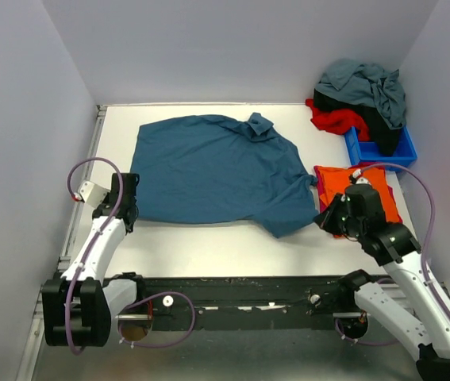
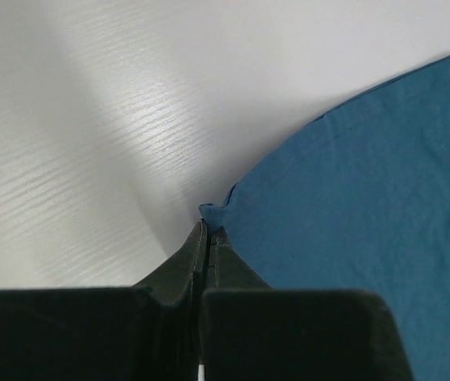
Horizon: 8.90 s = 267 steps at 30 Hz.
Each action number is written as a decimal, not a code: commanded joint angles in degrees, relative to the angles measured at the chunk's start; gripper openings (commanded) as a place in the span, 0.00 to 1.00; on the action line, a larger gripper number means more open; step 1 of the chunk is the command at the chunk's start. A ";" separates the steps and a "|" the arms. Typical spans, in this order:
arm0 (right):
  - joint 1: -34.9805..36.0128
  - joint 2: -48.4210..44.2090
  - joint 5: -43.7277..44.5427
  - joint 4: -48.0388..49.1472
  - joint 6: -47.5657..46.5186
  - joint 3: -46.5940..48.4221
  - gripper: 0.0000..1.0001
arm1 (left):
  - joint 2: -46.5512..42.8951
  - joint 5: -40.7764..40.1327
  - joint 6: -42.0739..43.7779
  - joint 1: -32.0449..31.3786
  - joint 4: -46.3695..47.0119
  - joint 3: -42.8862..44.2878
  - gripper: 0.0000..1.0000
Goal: Fold and stack the t-shirts
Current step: Grap the side of the flattened tshirt closest away from the robot with both arms, then fold the flattened tshirt in 1/3 of the way
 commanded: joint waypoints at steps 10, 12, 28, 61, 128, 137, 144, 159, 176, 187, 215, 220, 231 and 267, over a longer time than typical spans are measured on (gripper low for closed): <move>0.31 4.94 -5.93 -16.33 3.24 9.28 0.01 | 5.96 4.69 0.02 0.34 -3.20 0.16 0.00; 0.31 6.59 -4.18 -14.22 2.98 11.47 0.01 | 6.66 4.34 -1.13 0.34 -3.37 0.68 0.00; -0.04 42.88 6.73 -9.55 -4.05 41.35 0.01 | 21.68 0.74 -9.74 0.34 -14.00 24.40 0.00; -13.76 88.34 -5.39 -10.26 -12.31 88.91 0.01 | 52.71 7.42 -11.50 3.94 -19.37 59.13 0.00; -11.21 38.52 -10.15 36.42 9.49 1.47 0.54 | 46.29 13.74 -5.87 5.87 -0.65 34.70 0.55; -11.12 39.74 -5.84 36.68 14.58 -1.43 0.52 | 39.28 10.14 -8.43 6.31 -0.91 27.68 0.00; -11.21 42.55 -1.90 35.98 15.20 -1.17 0.52 | 35.93 8.21 -8.43 8.07 -1.61 25.21 0.00; -11.21 56.96 1.89 32.57 15.90 10.94 0.55 | 35.40 9.61 -5.09 12.64 0.41 23.71 0.00; -11.30 55.74 5.25 29.55 16.25 10.97 0.48 | 34.70 12.51 -4.47 15.01 2.69 21.52 0.00; -9.54 61.01 4.80 29.74 17.75 14.29 0.28 | 34.44 11.46 -4.03 15.01 1.11 21.78 0.00; -11.47 41.78 2.96 17.52 4.14 40.57 0.01 | 27.16 14.62 2.10 13.26 -17.34 50.06 0.00; -11.73 31.59 0.32 17.52 -0.35 42.60 0.01 | 18.46 15.24 6.25 13.34 -19.45 54.82 0.00; -11.65 21.89 4.61 16.65 -4.31 50.06 0.01 | 11.04 16.55 6.52 13.34 -21.30 66.59 0.00; -28.43 53.64 -32.74 41.95 11.25 35.53 0.01 | 30.58 28.60 0.71 13.35 17.18 40.63 0.00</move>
